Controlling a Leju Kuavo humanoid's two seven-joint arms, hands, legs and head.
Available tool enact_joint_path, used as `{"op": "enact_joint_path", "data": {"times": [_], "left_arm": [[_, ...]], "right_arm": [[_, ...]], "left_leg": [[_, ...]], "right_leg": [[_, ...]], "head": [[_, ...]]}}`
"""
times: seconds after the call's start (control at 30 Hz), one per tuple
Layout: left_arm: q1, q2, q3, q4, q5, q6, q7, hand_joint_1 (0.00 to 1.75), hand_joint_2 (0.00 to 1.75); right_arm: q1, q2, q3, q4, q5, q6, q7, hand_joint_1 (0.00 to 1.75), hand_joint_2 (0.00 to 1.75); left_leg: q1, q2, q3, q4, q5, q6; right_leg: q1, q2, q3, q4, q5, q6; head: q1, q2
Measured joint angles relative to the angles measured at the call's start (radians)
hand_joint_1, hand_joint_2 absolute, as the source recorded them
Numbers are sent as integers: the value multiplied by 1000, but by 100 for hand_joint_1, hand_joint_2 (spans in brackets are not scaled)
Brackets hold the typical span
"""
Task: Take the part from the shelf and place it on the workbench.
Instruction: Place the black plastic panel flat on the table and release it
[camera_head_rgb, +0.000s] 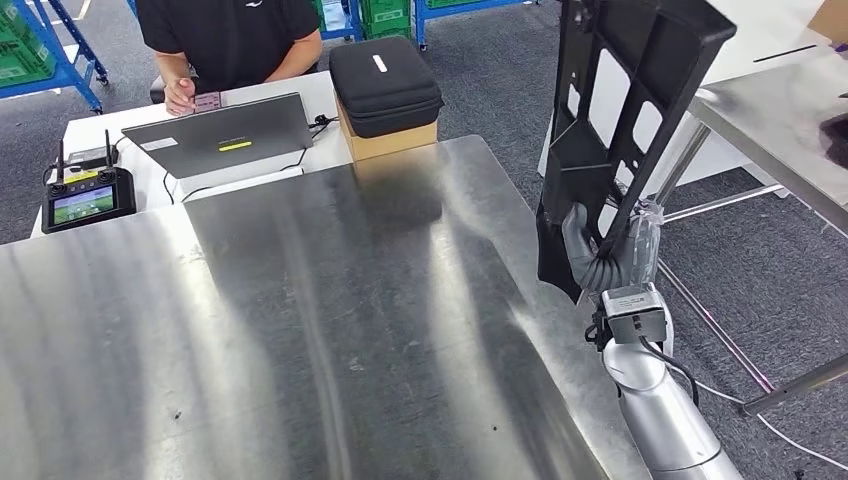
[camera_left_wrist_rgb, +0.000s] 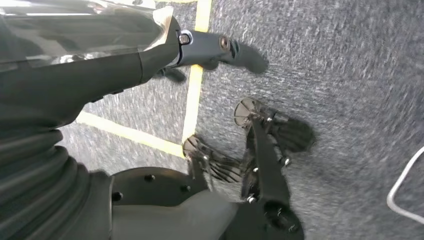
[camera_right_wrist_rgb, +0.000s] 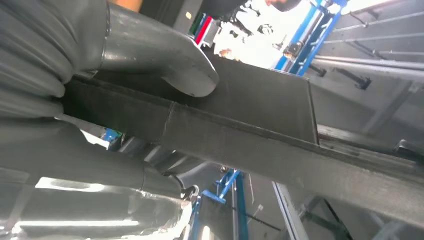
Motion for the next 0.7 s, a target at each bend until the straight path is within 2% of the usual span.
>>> {"op": "enact_joint_path", "data": {"times": [0.07, 0.1, 0.13, 0.17, 0.23, 0.27, 0.3, 0.33, 0.37, 0.43, 0.47, 0.5, 0.53, 0.57, 0.6, 0.63, 0.67, 0.7], "left_arm": [[-4, 0, 0, 0, 0, 0, 0, 0, 175], [-6, 0, 0, 0, 0, 0, -1, 0, 175], [-8, 0, 0, 0, 0, 0, -1, 0, 175], [-10, 0, 0, 0, 0, 0, -1, 0, 175], [-12, 2, 0, -1, 0, 0, -1, 0, 175], [-12, 4, 0, -2, -1, 0, -1, 0, 175], [-12, 6, 0, -4, -1, 0, -2, 0, 175], [-10, 8, 0, -6, -1, 1, -3, 0, 175], [-9, 8, -1, -7, -1, 1, -4, 0, 175], [-8, 8, -1, -7, -1, 1, -3, 0, 175], [-9, 7, -1, -7, -1, 1, -3, 0, 175], [-9, 6, -1, -7, -1, 1, -2, 0, 175], [-8, 6, 0, -7, 1, -1, -4, 0, 175], [-6, 5, 1, -7, 8, -10, -10, 0, 175], [-5, 6, 5, -7, 17, -22, -16, 0, 175], [-3, 8, 11, -7, 28, -39, -24, 0, 175], [-3, 11, 17, -7, 37, -54, -29, 0, 175], [-6, 14, 22, -7, 42, -63, -30, 0, 175]], "right_arm": [[-1, 0, 0, -1, 0, 0, 0, 175, 175], [2, 1, 0, -1, 0, 0, 0, 175, 175], [4, 2, 1, -1, 0, 0, 0, 175, 175], [5, 2, 2, 0, 0, 0, 0, 175, 175], [4, 3, 2, -1, 0, 0, 0, 175, 175], [3, 3, 2, -1, 0, 0, 0, 175, 175], [1, 4, 2, -2, 0, 0, -1, 175, 175], [1, 5, 2, -2, 0, 0, -1, 175, 175], [2, 6, 1, -3, 0, 0, -1, 175, 175], [4, 5, 0, -3, 0, 0, 0, 175, 175], [2, 4, 0, -3, 0, 0, 0, 175, 175], [-1, 3, 0, -2, 1, 1, 0, 175, 175], [-4, 4, 1, 0, 9, 8, 8, 175, 175], [-27, 9, 12, 23, 42, 36, 36, 175, 175], [-68, 24, 34, 84, 105, 89, 93, 175, 175], [-130, 45, 67, 197, 215, 175, 195, 175, 175], [-200, 72, 106, 346, 353, 272, 329, 175, 175], [-257, 97, 138, 500, 496, 356, 469, 175, 175]], "left_leg": [[-1, -11, -79, 113, -55, 0], [-2, -12, -113, 157, -68, 1], [-2, -12, -130, 168, -64, 4], [-3, -12, -125, 140, -44, 9], [-7, -21, -65, 13, 9, 30], [-14, -33, -39, -36, 19, 41], [-22, -46, -19, -61, 17, 51], [-35, -56, 2, -77, 8, 59], [-48, -62, 27, -97, -3, 66], [-58, -58, 86, -157, -2, 87], [-55, -52, 100, -174, 4, 99], [-50, -45, 106, -181, 13, 108], [-48, -39, 107, -183, 22, 114], [-46, -36, 103, -183, 31, 116], [-44, -35, 99, -182, 41, 113], [-42, -30, 95, -181, 48, 108], [-37, -20, 91, -177, 55, 101], [-32, -10, 86, -171, 60, 94]], "right_leg": [[4, -4, -6, 0, -1, -3], [7, -7, -10, 0, -2, -4], [9, -9, -14, 0, -4, -5], [11, -11, -16, 0, -5, -5], [13, -13, -21, -4, -7, -4], [13, -12, -21, -11, -7, -2], [9, -10, -19, -24, -9, 3], [8, -9, -6, -35, 2, 11], [13, -5, 4, -45, 19, 24], [27, 0, 22, -53, 46, 43], [31, 4, 19, -45, 35, 43], [31, 6, 6, -17, 6, 35], [28, 7, -19, 33, -31, 25], [26, 8, -60, 101, -67, 21], [23, 8, -101, 159, -90, 23], [19, 8, -127, 183, -93, 34], [13, 6, -131, 167, -76, 53], [7, 4, -109, 109, -44, 72]], "head": [[-1, 0], [-1, 0], [-1, 0], [-1, 0], [0, 0], [2, 0], [2, 0], [0, 0], [-4, 0], [-7, 0], [-5, 0], [-1, 0], [1, 0], [5, 0], [10, 0], [12, 0], [12, 0], [8, 0]]}}
